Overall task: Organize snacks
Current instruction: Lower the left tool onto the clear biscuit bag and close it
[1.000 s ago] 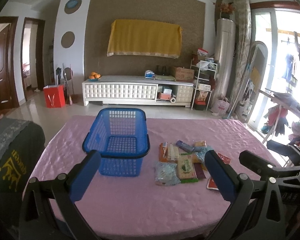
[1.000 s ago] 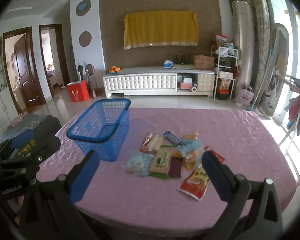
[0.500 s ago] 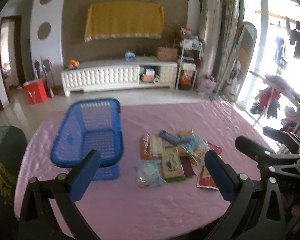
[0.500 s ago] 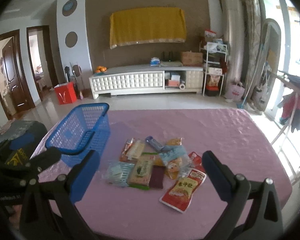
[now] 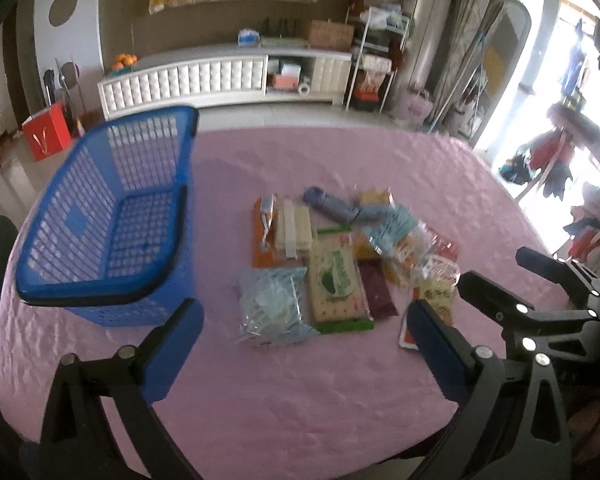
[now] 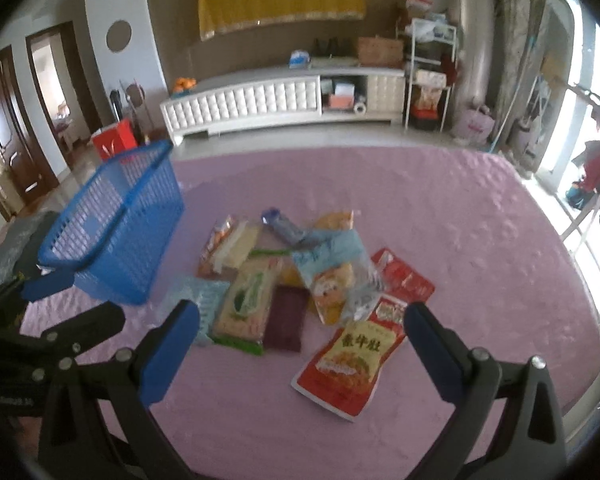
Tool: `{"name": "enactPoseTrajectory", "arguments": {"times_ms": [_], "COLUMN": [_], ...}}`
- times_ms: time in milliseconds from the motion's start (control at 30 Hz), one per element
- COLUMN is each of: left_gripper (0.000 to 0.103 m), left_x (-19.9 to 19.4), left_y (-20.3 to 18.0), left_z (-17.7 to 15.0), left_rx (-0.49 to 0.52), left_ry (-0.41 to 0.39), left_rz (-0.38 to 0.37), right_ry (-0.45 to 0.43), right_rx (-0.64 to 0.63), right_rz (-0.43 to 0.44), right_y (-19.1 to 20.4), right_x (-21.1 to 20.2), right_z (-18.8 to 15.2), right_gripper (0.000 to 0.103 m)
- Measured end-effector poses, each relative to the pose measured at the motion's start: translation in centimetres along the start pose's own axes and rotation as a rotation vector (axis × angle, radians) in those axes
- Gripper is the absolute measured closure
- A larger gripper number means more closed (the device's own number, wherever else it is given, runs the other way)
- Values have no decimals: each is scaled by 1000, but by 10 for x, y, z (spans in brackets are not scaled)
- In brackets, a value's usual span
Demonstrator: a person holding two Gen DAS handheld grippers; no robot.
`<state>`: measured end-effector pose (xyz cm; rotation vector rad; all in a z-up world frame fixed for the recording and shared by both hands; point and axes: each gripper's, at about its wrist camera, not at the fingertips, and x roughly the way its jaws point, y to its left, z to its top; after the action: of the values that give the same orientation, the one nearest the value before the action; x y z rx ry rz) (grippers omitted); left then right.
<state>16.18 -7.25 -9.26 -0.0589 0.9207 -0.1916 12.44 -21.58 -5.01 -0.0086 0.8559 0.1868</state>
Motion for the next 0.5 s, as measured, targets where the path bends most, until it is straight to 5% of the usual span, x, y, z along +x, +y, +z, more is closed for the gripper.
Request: {"name": "enactPoseTrajectory", "arguments": {"times_ms": [267,500], "left_gripper": [27,29], "left_x": [67,99], "left_y": [3,12], "left_z": [-3,-6], "left_rx": [-6,0], "left_ry": [154,222], "left_rz": [32,44], "right_ry": [78,126], "right_rx": [9,-24], "right_rz": [30,48], "right_y": [-15,-12], "right_x": [38,67], "right_z": [-13,-13], "right_gripper": [8,18]}}
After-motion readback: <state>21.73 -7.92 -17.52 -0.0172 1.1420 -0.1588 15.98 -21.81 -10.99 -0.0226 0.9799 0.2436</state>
